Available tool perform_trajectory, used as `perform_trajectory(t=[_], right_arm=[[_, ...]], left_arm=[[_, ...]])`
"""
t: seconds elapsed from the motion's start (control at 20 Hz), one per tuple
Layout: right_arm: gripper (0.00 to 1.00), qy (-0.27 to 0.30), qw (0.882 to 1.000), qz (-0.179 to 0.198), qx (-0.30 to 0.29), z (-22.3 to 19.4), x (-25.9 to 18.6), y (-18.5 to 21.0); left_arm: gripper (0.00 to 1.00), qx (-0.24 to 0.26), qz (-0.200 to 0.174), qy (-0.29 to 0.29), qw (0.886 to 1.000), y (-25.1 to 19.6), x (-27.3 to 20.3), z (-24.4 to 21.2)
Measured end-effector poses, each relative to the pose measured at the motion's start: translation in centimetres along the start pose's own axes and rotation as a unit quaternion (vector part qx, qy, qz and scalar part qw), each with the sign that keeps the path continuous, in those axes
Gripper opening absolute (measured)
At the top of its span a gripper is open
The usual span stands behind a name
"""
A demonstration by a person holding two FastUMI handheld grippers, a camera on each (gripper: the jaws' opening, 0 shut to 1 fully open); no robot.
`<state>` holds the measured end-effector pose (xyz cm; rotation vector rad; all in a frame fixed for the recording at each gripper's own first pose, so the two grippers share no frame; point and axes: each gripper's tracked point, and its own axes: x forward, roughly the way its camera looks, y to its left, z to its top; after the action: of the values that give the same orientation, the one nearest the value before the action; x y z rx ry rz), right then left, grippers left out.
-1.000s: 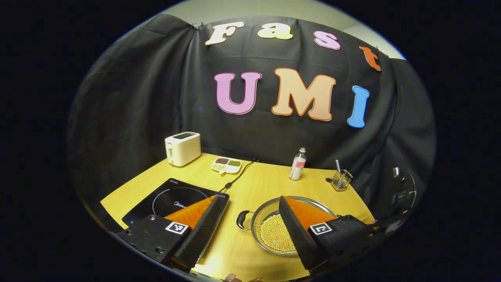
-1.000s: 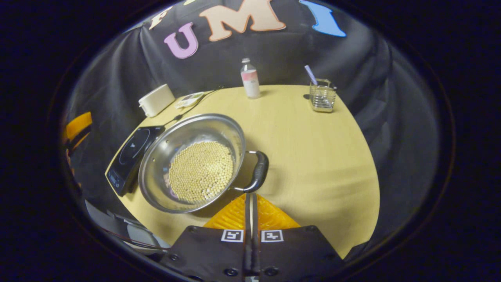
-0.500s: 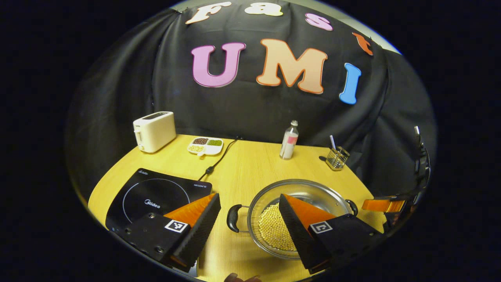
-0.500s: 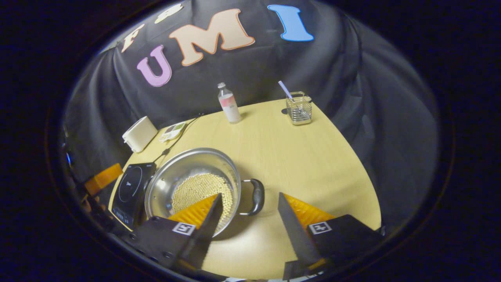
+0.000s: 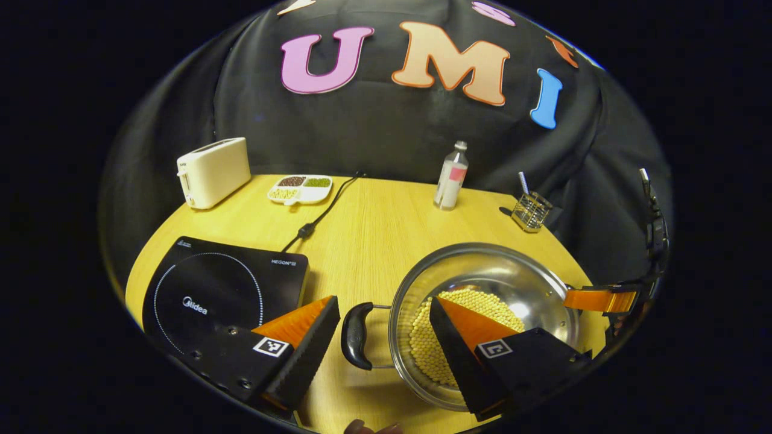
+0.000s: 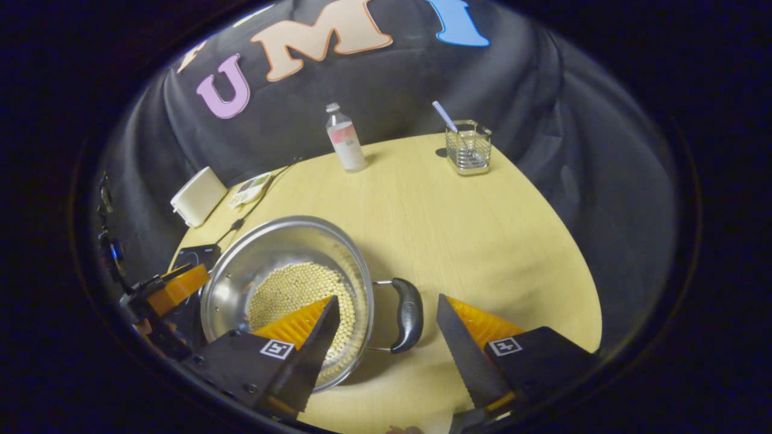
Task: First push the handle of the pot to place it horizontally, then grasp the pot with both hands and set it on the induction cooktop.
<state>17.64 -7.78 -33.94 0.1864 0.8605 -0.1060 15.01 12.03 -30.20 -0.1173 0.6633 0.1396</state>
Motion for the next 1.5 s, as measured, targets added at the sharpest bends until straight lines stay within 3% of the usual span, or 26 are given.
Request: perform_trajectory(t=[0.25,0.3,0.35,0.8,1.15,1.25,1.35,1.4,1.45,1.5], right_arm=[[1.0,0.016,1.0,-0.004,-0.005,-0.7,2.3,-0.2],[0.94,0.016,1.0,-0.005,-0.003,-0.7,2.5,-0.3],[1.0,0.018,1.0,-0.006,-0.001,-0.7,2.6,-0.5],[1.0,0.039,0.999,-0.005,0.004,-1.6,4.2,-0.4],[0.84,0.048,0.999,0.0,0.002,-1.9,4.7,-0.1],[0.84,0.05,0.999,-0.002,-0.003,-2.0,4.8,-0.2],[0.87,0.049,0.999,-0.002,-0.003,-2.1,4.8,-0.1],[0.7,0.05,0.999,-0.002,-0.003,-2.0,4.7,-0.1],[0.69,0.052,0.999,-0.001,-0.004,-2.1,4.6,0.0],[0.69,0.053,0.999,-0.002,-0.006,-2.1,4.7,-0.1]], left_arm=[[0.98,-0.014,0.005,0.039,0.999,0.3,1.8,-2.5],[0.98,-0.013,0.005,0.041,0.999,0.3,2.1,-2.6],[0.98,-0.012,0.005,0.043,0.999,0.3,2.3,-2.8],[0.98,-0.01,0.018,0.058,0.998,0.7,3.1,-3.4],[0.96,-0.01,0.021,0.062,0.998,1.0,3.2,-3.5],[0.94,-0.011,0.022,0.064,0.998,1.0,3.1,-3.6],[0.72,-0.012,0.019,0.063,0.998,0.8,3.2,-3.6],[0.82,-0.012,0.018,0.065,0.998,0.8,3.2,-3.6],[0.76,-0.01,0.018,0.065,0.998,0.8,3.4,-3.8],[0.76,-0.009,0.018,0.065,0.998,0.8,3.3,-3.6]])
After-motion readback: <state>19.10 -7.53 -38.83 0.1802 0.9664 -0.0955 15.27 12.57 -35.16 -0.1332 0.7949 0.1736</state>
